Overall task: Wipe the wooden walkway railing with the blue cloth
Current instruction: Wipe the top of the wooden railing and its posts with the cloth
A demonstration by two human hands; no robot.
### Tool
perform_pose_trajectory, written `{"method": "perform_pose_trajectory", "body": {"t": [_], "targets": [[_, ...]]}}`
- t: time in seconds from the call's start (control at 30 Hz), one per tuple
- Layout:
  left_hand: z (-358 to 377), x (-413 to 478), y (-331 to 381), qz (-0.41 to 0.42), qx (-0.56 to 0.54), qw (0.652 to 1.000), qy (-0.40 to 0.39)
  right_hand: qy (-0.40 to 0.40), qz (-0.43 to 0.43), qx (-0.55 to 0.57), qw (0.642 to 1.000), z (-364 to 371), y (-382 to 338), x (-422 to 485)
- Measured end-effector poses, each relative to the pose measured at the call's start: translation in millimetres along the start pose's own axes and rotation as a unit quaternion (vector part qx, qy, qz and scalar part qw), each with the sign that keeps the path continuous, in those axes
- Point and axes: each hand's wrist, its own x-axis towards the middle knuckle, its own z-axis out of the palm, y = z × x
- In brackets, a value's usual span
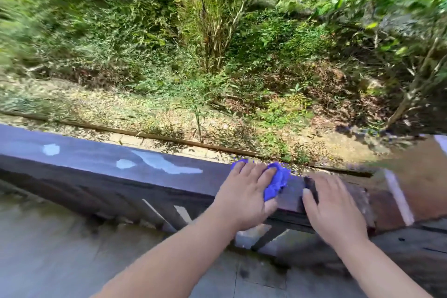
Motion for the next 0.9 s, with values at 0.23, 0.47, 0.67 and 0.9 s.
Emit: {"method": "perform_pose_trajectory", "body": {"t": [0.23,0.47,0.67,0.9], "targets": [[-25.3,-51.6,-106.4,-0.069,0.033,0.997,0.024,-0.007,0.027,-0.012,1.000,-7.2,-9.8,-1.9],[-8.3,-37.0,-73.5,-0.154,0.032,0.986,0.045,-0.067,-0.083,0.042,0.993,7.2,-86.3,20.3],[-20.2,-40.8,-82.3,-0.125,0.017,0.992,0.033,-0.022,-0.148,0.087,0.985,27.2,-137.1,35.1],[-32.3,-59.1,-129.7,-0.090,0.013,0.996,0.028,-0.107,-0.113,-0.036,0.987,37.6,-136.2,35.5]]}}
